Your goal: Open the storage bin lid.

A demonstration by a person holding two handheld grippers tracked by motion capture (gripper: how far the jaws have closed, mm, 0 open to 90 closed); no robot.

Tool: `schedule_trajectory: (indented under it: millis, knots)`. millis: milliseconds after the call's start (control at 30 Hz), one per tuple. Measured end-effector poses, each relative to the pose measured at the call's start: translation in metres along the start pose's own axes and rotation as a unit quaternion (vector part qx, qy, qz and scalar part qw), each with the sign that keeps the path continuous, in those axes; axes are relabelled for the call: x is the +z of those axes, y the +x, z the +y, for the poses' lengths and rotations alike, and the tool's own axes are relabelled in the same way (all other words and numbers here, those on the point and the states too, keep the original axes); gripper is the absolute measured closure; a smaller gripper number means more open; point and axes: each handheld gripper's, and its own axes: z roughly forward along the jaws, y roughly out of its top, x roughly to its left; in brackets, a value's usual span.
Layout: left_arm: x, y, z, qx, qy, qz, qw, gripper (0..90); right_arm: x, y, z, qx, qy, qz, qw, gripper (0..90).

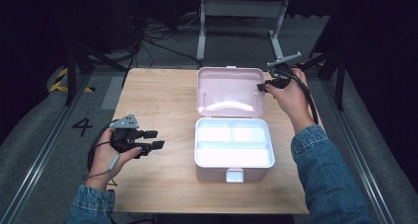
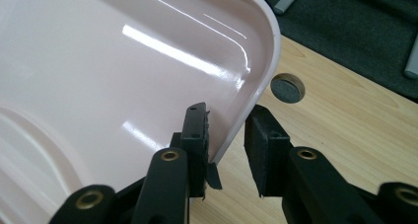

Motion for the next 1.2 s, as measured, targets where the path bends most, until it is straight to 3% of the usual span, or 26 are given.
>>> schedule_trajectory:
  millis: [333, 400, 633, 967, 1200]
  knots:
    - [-0.001, 0.003, -0.003, -0.007, 0.000, 0.003, 1.0000, 48.2, 0.025, -0.003, -0.007, 0.002, 0.032, -0.006, 0.9995, 71.8]
    - [-0.001, 0.004, -0.004, -0.006, 0.000, 0.001, 1.0000, 48.2, 0.031, -0.006, -0.011, 0.017, 0.038, 0.002, 0.9991, 71.1]
    - [-0.001, 0.005, -0.004, -0.007, -0.001, 0.001, 1.0000, 48.2, 0.034, -0.006, -0.013, 0.009, 0.042, -0.004, 0.9991, 71.1]
    - [-0.003, 0.004, -0.003, -0.008, 0.004, 0.003, 1.0000, 48.0, 0.013, -0.005, -0.008, 0.012, 0.024, -0.010, 0.9996, 65.7]
    - [-0.008, 0.001, -0.003, -0.009, 0.004, 0.013, 0.9999, 47.4, -0.022, -0.006, -0.013, -0.002, 0.014, -0.021, 0.9997, 64.2]
